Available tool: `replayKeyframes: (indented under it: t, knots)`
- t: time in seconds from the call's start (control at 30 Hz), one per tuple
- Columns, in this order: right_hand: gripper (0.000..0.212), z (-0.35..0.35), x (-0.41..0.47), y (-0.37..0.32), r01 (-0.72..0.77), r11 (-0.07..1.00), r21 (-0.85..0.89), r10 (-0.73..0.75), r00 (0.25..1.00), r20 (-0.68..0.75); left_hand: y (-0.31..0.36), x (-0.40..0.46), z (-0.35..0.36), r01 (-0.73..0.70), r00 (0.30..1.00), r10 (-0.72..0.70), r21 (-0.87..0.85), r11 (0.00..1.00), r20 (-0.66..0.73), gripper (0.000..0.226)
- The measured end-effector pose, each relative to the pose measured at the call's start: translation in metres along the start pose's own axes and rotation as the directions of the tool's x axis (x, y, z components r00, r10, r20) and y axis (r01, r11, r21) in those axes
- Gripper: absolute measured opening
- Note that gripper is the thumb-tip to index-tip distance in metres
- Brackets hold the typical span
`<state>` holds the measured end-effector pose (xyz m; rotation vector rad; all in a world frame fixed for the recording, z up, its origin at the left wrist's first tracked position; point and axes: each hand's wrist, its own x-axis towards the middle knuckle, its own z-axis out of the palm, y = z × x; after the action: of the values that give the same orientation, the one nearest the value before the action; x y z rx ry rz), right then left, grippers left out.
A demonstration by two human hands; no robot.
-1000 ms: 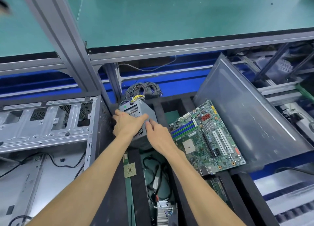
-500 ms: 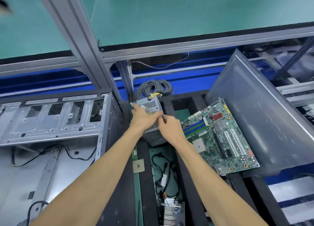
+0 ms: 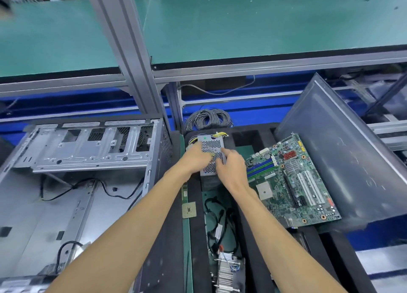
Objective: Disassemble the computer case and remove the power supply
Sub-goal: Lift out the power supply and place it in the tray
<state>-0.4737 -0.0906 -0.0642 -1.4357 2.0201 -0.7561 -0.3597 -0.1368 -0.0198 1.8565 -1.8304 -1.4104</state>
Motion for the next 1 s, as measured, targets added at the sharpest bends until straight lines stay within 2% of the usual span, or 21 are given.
replayKeyframes:
  t: [0.1, 0.23, 0.37, 0.5, 0.8, 1.0]
  knots:
    - [0.043, -0.002, -0.008, -0.024, 0.081, 0.994, 0.080, -0.079, 0.997, -0.026, 0.008, -0.022, -0.015, -0.108, 0.992, 0.109, 0.011, 0.994, -0.057, 0.057]
    - [0.041, -0.002, -0.021, -0.071, 0.186, 0.970, 0.159, -0.182, 0.983, -0.037, 0.009, -0.058, -0.040, -0.232, 0.962, 0.221, -0.056, 0.971, -0.159, 0.044]
    - [0.036, 0.006, -0.043, -0.115, 0.251, 0.943, 0.216, -0.257, 0.966, -0.002, -0.004, -0.091, -0.068, -0.300, 0.924, 0.263, -0.097, 0.949, -0.279, 0.040]
    - [0.036, 0.022, -0.068, -0.150, 0.331, 0.926, 0.183, -0.332, 0.943, -0.027, -0.028, -0.123, -0.099, -0.324, 0.903, 0.249, -0.173, 0.930, -0.351, 0.038]
    - [0.032, 0.084, -0.130, -0.226, 0.406, 0.904, 0.132, -0.413, 0.911, 0.024, -0.118, -0.187, -0.178, -0.387, 0.884, 0.258, -0.302, 0.871, -0.390, 0.029]
    - [0.039, 0.116, -0.175, -0.257, 0.370, 0.919, 0.136, -0.374, 0.927, 0.006, -0.187, -0.210, -0.222, -0.347, 0.922, 0.221, -0.427, 0.835, -0.317, 0.029]
